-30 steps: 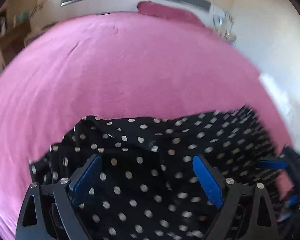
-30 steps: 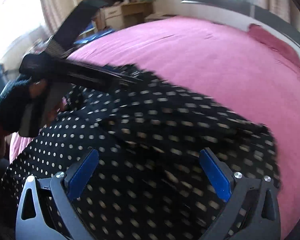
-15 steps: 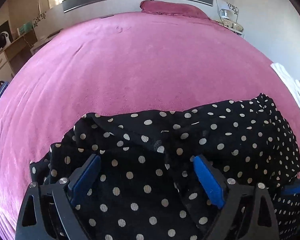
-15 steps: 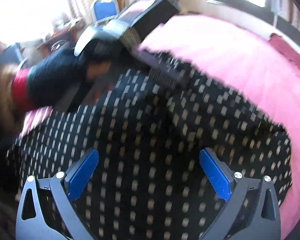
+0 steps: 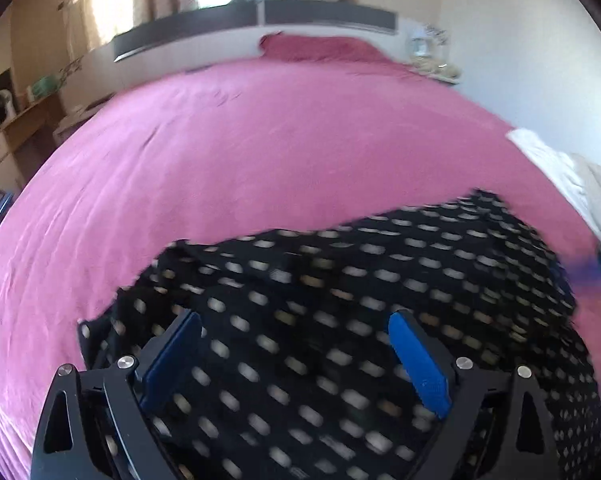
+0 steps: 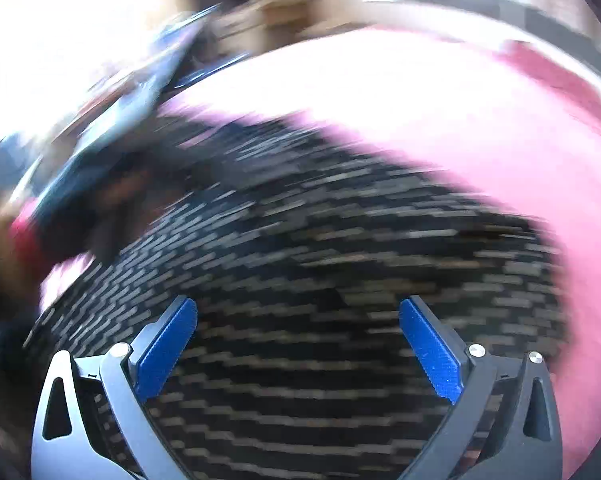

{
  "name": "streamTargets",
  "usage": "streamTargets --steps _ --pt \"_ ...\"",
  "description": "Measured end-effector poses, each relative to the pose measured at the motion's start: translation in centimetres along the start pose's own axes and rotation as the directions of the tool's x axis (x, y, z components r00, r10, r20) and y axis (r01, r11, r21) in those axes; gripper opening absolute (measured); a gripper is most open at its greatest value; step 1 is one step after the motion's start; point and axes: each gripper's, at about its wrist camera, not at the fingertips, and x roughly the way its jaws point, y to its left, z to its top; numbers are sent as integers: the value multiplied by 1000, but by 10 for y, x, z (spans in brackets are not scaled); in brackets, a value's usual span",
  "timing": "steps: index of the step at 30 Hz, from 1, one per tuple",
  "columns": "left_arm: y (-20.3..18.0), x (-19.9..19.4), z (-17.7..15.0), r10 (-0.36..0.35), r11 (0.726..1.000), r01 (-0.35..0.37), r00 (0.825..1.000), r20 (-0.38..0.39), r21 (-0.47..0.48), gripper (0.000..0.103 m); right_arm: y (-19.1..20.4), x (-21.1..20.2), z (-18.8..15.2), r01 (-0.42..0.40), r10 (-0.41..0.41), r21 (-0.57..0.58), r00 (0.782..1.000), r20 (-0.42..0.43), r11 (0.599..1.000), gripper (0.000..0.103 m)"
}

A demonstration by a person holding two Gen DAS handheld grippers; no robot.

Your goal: Fold clothes

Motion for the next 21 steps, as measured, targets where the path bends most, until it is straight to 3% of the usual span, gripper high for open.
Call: streamTargets --steps 1,3,5,8,11,15,18,21 --pt "-8 4 -5 6 999 -5 1000 -20 38 97 -24 6 5 107 -107 77 994 -8 991 103" --pt "-13 13 -9 28 997 -24 998 -47 74 97 -83 9 7 264 -263 258 964 -41 929 103" --pt "-3 12 -3 28 999 -27 999 -36 41 98 -115 16 8 317 -304 349 948 -92 882 103" --pt "13 11 6 30 1000 -30 999 -19 -9 98 -129 38 4 413 -370 285 908 -197 865 103" --pt "29 10 16 32 998 -32 999 -2 -59 97 -142 15 -3 399 -356 338 916 -184 852 103" --pt "50 9 28 36 992 -33 999 21 -125 97 -118 -35 2 281 -301 389 954 -10 877 103" --pt "66 8 38 40 984 -33 998 38 -174 97 -80 -29 12 144 -158 269 987 28 952 103" --pt "66 45 62 101 984 -106 994 -42 -140 97 -41 0 20 141 -140 139 990 -19 980 103"
